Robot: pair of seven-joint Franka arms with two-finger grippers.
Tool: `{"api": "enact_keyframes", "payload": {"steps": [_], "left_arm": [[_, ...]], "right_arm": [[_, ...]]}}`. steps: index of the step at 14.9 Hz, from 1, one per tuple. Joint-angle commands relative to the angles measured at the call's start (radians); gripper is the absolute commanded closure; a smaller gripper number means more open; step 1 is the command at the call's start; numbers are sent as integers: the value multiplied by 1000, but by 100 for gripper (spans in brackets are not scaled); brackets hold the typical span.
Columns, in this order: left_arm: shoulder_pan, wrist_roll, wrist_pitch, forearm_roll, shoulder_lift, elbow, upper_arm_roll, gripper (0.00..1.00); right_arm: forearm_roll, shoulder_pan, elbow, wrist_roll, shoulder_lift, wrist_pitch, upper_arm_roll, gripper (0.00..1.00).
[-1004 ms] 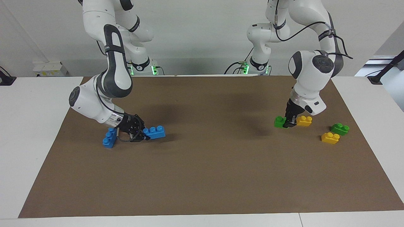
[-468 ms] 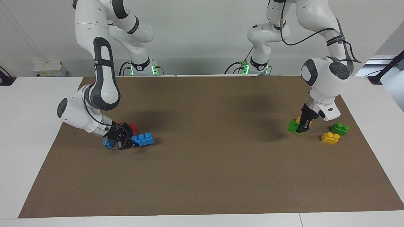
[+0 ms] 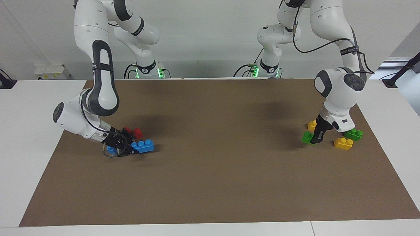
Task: Remove green block with left arm and hold with right
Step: 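Lower the green brick with the left gripper while the right gripper lowers blue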
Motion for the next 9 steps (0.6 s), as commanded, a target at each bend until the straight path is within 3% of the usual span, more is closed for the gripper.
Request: {"api": "enact_keyframes", "payload": {"steps": [1, 9], "left_arm": [[34, 63, 15, -9, 27, 31, -9, 100], [50, 86, 115, -5, 77, 17, -8, 100]], "right_arm": [[-15, -19, -4, -13, 9, 37, 12, 100], [-15, -30, -11, -7, 9, 43, 12, 100]]}}
